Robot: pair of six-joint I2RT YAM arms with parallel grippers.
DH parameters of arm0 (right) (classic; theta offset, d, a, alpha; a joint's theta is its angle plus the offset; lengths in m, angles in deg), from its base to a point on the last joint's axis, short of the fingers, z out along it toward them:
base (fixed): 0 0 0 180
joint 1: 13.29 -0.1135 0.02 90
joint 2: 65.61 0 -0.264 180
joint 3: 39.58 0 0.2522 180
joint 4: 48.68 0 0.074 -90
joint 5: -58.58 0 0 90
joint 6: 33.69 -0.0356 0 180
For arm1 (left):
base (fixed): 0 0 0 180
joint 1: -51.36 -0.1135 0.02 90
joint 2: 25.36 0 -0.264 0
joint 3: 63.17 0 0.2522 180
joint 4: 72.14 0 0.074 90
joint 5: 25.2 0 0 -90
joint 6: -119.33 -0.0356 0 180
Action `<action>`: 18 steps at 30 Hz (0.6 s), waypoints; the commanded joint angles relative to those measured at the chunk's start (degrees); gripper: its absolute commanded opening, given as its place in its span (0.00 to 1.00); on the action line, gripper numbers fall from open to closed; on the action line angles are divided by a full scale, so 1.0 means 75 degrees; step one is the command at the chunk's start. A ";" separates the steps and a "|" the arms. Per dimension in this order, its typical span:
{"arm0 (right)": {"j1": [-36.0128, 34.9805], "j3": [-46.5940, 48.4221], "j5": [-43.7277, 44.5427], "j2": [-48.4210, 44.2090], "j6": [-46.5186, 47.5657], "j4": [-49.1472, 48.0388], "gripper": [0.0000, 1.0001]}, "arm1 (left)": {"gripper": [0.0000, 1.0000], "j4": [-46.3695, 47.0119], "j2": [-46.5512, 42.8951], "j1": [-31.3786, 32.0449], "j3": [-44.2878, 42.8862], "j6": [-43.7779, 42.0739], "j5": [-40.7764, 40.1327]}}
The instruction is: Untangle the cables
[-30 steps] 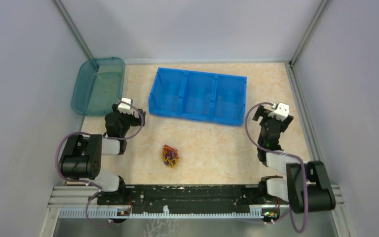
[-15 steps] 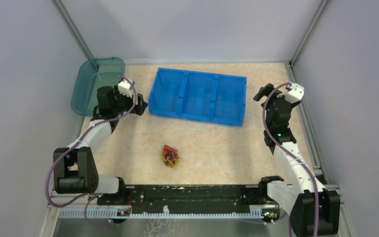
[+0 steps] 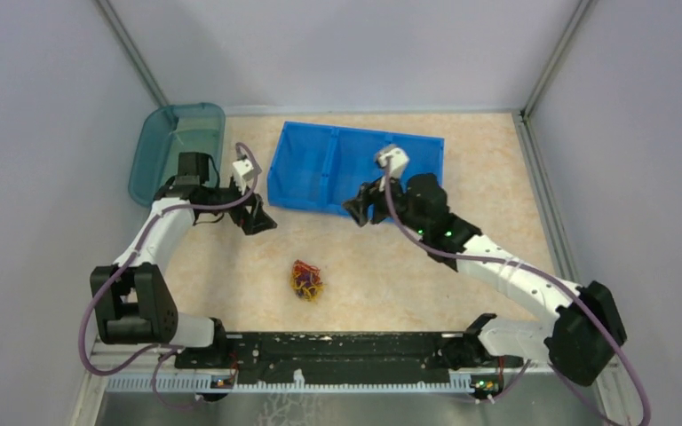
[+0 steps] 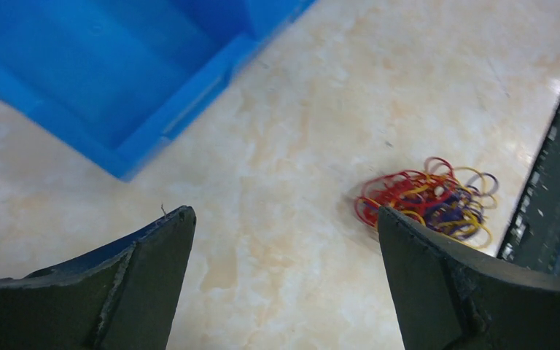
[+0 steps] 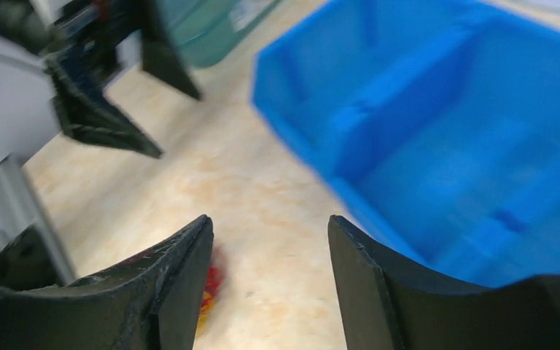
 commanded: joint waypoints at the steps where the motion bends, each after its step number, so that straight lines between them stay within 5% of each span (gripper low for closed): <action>1: -0.1315 0.0821 -0.0947 0.0932 0.0593 0.0165 0.56 | 1.00 -0.2054 -0.0040 -0.0046 -0.0241 -0.1842 0.1385; 6: -0.2172 0.1285 -0.1676 0.2303 0.0745 0.0183 0.50 | 1.00 -0.1910 -0.0418 -0.0050 -0.0048 -0.1915 0.1585; 18: -0.2338 0.1835 -0.2840 0.3881 0.0784 0.0225 0.46 | 1.00 -0.1482 -0.0864 -0.0044 0.0028 -0.1555 0.1691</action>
